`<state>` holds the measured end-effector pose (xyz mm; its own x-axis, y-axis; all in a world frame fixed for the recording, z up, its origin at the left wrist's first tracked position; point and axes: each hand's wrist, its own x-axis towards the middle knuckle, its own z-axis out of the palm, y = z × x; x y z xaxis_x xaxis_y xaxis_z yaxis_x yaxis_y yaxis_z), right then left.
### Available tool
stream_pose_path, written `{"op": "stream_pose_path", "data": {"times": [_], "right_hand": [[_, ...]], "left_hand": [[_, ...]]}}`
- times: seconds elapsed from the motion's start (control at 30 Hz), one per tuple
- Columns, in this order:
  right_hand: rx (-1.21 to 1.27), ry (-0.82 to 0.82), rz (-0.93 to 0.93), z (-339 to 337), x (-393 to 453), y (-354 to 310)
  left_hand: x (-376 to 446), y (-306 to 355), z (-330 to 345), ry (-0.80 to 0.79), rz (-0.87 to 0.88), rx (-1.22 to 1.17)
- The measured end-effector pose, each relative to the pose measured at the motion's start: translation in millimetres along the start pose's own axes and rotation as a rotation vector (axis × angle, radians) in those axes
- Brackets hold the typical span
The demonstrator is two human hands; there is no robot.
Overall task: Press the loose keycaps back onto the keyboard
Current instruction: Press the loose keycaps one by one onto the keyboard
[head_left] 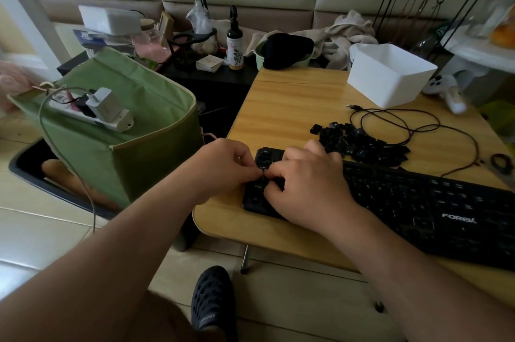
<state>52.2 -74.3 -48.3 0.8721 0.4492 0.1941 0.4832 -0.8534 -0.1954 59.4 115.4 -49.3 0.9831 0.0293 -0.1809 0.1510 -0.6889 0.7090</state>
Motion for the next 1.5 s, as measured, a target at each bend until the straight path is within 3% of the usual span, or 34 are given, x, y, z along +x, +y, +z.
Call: {"op": "stream_pose_path", "data": {"times": [0.27, 0.43, 0.57, 0.73, 0.9, 1.1, 1.37, 1.5], "right_hand": [[-0.092, -0.081, -0.087, -3.8, -5.2, 3.8], [0.019, -0.052, -0.062, -3.6, -7.2, 6.9], [0.158, 0.08, 0.036, -6.3, -4.8, 23.1], [0.223, 0.169, 0.271, -22.0, 3.0, 69.9], [0.366, 0.241, 0.442, -43.2, -1.6, 105.6], [0.355, 0.282, 0.42, -45.8, -11.7, 118.7], [0.365, 0.326, 0.368, -48.1, -19.1, 129.6], [0.401, 0.357, 0.291, -48.0, -17.3, 128.3]], "left_hand": [[0.3, -1.7, 1.7, 0.01, 0.013, 0.047], [-0.1, 7.1, -2.0, 0.014, -0.015, -0.007], [8.1, 27.8, 0.8, 0.123, 0.071, -0.064], [32.6, 64.2, 24.4, 0.23, 0.267, 0.145], [58.8, 90.1, 55.2, 0.102, 0.384, 0.376], [86.8, 97.4, 64.2, -0.038, 0.376, 0.409], [93.0, 96.5, 65.9, -0.031, 0.358, 0.433], [81.2, 99.1, 55.7, 0.0, 0.341, 0.259]]}}
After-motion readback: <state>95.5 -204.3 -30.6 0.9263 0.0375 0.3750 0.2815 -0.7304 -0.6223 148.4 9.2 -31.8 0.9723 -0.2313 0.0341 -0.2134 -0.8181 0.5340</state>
